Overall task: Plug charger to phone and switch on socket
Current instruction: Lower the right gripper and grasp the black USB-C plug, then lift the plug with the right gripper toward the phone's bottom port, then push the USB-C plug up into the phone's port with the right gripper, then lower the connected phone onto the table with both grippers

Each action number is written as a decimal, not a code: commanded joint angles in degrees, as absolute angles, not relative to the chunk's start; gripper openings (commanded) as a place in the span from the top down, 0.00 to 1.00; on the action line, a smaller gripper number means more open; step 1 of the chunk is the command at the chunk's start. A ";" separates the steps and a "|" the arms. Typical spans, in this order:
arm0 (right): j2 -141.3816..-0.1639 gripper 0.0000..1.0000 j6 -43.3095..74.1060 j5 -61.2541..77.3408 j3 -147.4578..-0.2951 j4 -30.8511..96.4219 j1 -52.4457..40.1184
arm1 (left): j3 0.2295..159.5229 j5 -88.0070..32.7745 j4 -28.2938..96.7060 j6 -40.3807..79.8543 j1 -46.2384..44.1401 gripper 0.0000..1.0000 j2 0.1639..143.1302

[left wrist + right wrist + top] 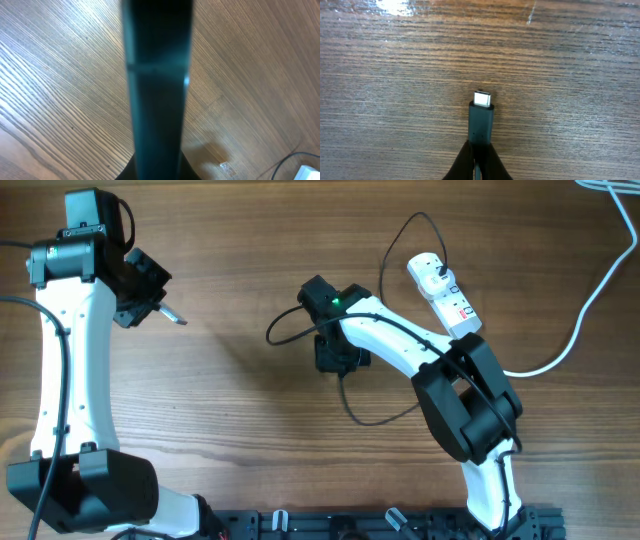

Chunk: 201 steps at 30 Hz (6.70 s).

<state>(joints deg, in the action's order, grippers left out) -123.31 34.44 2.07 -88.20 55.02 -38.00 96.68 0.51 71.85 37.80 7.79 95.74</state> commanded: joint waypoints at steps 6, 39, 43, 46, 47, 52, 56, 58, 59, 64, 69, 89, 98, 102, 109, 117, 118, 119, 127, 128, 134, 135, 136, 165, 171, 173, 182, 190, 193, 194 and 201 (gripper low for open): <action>-120.07 0.96 28.18 6.57 -90.70 56.60 -37.80 | 96.38 -11.92 68.69 32.93 7.79 0.96 95.81; -84.95 0.96 13.80 22.61 -93.54 57.56 -38.09 | 96.38 -64.12 46.89 15.16 -5.74 0.96 95.81; -84.90 0.96 15.27 23.55 -93.54 55.57 -38.09 | 96.38 -66.02 46.87 15.20 -5.76 0.96 95.79; -84.90 0.96 16.36 23.97 -93.51 55.57 -38.09 | 96.38 -67.55 46.87 15.22 -5.74 0.96 95.79; -84.90 0.96 16.56 23.97 -93.51 55.48 -38.09 | 96.38 -67.57 46.89 15.22 -5.74 0.96 95.79; -84.90 0.96 17.21 22.00 -93.51 54.70 -38.09 | 96.38 -70.76 46.89 15.44 -5.76 0.96 95.79; -84.93 0.96 20.18 20.43 -93.49 54.19 -38.09 | 96.38 -70.70 46.87 15.42 -5.74 0.96 95.79; -84.93 0.96 21.26 19.14 -93.47 54.06 -38.09 | 96.38 -70.70 46.87 15.42 -5.74 0.96 95.79; -84.95 0.96 21.23 18.83 -93.47 53.76 -38.09 | 96.38 -70.70 46.85 15.40 -5.74 0.96 95.79; -85.71 0.96 22.61 18.85 -93.47 53.34 -38.09 | 96.38 -70.26 45.52 15.40 -5.74 0.96 95.79; -86.39 0.96 22.61 21.23 -93.47 53.15 -38.09 | 96.38 -67.79 45.36 15.40 -5.74 0.96 95.79; -88.01 0.96 22.65 21.28 -93.47 51.66 -38.09 | 96.38 -64.16 44.97 16.86 -6.66 0.96 95.81; -88.01 0.96 22.50 21.26 -93.47 51.72 -38.09 | 96.38 -62.50 44.97 16.73 -6.70 0.96 95.79; -88.20 0.96 22.55 21.26 -93.47 51.72 -38.09 | 96.38 -63.42 44.97 16.73 -6.72 0.96 95.81; -88.95 0.96 22.55 21.26 -93.47 51.55 -38.09 | 96.38 -63.59 44.99 16.73 -6.72 0.96 95.79; -88.95 0.96 22.52 21.21 -93.47 50.94 -38.09 | 96.38 -63.57 45.74 16.67 -6.70 0.96 95.79; -88.95 0.96 22.52 21.23 -93.47 50.87 -38.09 | 96.38 -63.57 45.82 16.67 -6.70 0.96 95.81; -88.95 0.96 22.52 21.23 -93.47 50.89 -38.09 | 96.38 -63.57 45.82 16.64 -6.70 0.96 95.79; -88.95 0.96 22.44 20.38 -93.47 51.00 -38.09 | 96.38 -63.59 46.30 15.38 -6.72 0.96 95.81; -88.95 0.96 22.33 20.38 -93.47 51.00 -38.09 | 96.38 -63.57 46.30 15.38 -6.72 0.96 95.79; -88.95 0.96 22.24 18.83 -93.47 51.00 -38.09 | 96.38 -63.59 46.94 15.38 -6.72 0.96 95.79; -88.95 0.96 22.28 18.85 -93.47 50.98 -38.09 | 96.38 -63.59 47.00 15.38 -6.72 0.96 95.81; -88.95 0.96 22.28 18.83 -93.47 50.94 -38.09 | 96.38 -63.59 47.09 15.38 -6.72 0.96 95.81; -88.95 0.95 18.15 13.28 -93.47 45.58 -38.06 | 96.33 -63.37 53.47 12.19 -8.16 0.96 95.81; -88.95 0.87 18.04 13.28 -93.47 46.02 -38.06 | 96.33 -62.57 53.65 12.19 -8.16 0.96 95.79; -88.95 0.78 18.22 13.32 -93.47 46.83 -38.06 | 96.33 -60.14 53.87 12.19 -8.16 0.96 95.81; -88.95 0.16 25.28 4.93 -93.47 54.13 -37.93 | 96.18 -38.85 60.95 12.16 -9.28 0.96 98.06; -88.95 0.00 30.20 -5.58 -93.36 62.78 -34.81 | 91.72 -37.65 58.65 12.19 -12.88 0.96 109.67; -88.95 0.00 30.15 -8.60 -93.30 65.95 -33.30 | 91.72 -37.65 58.28 12.16 -13.32 0.96 112.90; -88.95 0.00 30.20 -8.58 -93.30 66.41 -32.77 | 91.72 -37.63 57.91 12.16 -13.52 0.96 114.13; -89.08 0.00 30.17 -6.39 -93.25 66.94 -31.09 | 91.70 -39.57 54.13 12.21 -15.94 0.96 120.03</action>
